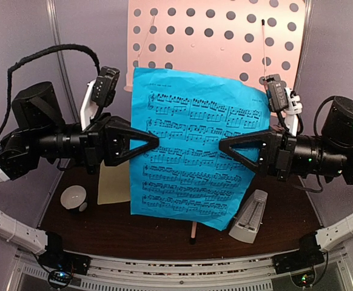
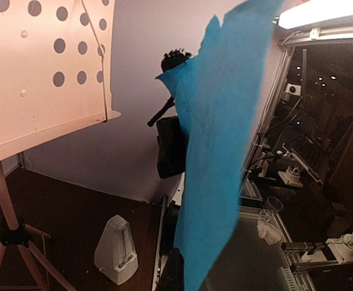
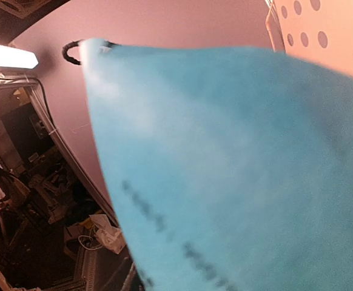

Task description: Set up the instrument practice props

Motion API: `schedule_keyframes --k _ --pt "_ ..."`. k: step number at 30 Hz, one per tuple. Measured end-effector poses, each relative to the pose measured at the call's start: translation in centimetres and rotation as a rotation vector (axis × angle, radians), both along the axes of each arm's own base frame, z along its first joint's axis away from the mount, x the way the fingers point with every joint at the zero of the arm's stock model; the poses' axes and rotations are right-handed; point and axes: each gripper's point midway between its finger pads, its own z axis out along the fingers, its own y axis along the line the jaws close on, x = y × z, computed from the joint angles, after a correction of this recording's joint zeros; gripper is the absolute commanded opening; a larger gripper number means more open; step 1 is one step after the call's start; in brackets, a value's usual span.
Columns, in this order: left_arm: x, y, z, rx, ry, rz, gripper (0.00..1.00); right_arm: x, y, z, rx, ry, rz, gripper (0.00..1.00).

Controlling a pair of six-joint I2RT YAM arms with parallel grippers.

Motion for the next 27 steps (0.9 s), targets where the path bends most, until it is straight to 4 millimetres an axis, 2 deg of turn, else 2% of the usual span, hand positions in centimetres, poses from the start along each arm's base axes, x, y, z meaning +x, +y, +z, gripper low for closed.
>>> schedule_keyframes --k 2,5,7,11,12,15,17,20,24,27 --pt "0.0 0.0 -0.2 0.021 -0.015 0.004 0.00 0.1 0.1 -0.5 -0.036 -0.010 -0.006 0.15" --pt "0.3 0.4 0.8 0.035 -0.050 0.026 0.00 0.4 -0.1 -1.1 -0.070 -0.015 -0.026 0.01" --pt "0.5 0.7 1.9 0.032 -0.077 0.050 0.00 0.6 -0.6 -1.1 -0.078 -0.017 -0.044 0.00" --pt "1.7 0.6 2.4 0.040 -0.117 0.113 0.00 0.5 -1.3 0.8 -0.051 -0.049 -0.050 0.00" --pt "2.1 0.4 2.4 0.042 -0.125 0.132 0.05 0.6 -1.4 1.2 -0.053 -0.056 -0.055 0.00" --pt "2.8 0.2 2.9 0.044 -0.153 0.170 0.45 1.1 -1.8 2.4 -0.067 -0.092 -0.087 0.00" --pt "3.4 0.5 3.8 0.046 -0.170 0.207 0.59 1.6 -2.7 4.2 -0.049 -0.123 -0.128 0.00" --pt "4.6 1.2 6.2 0.030 -0.199 0.295 0.68 2.4 -4.7 8.3 0.008 -0.175 -0.202 0.00" --pt "6.5 2.7 9.4 0.027 -0.261 0.434 0.69 3.6 -7.1 14.0 0.063 -0.256 -0.310 0.00" --pt "8.2 3.8 11.5 0.033 -0.309 0.554 0.69 4.8 -8.3 16.7 0.067 -0.298 -0.394 0.00"
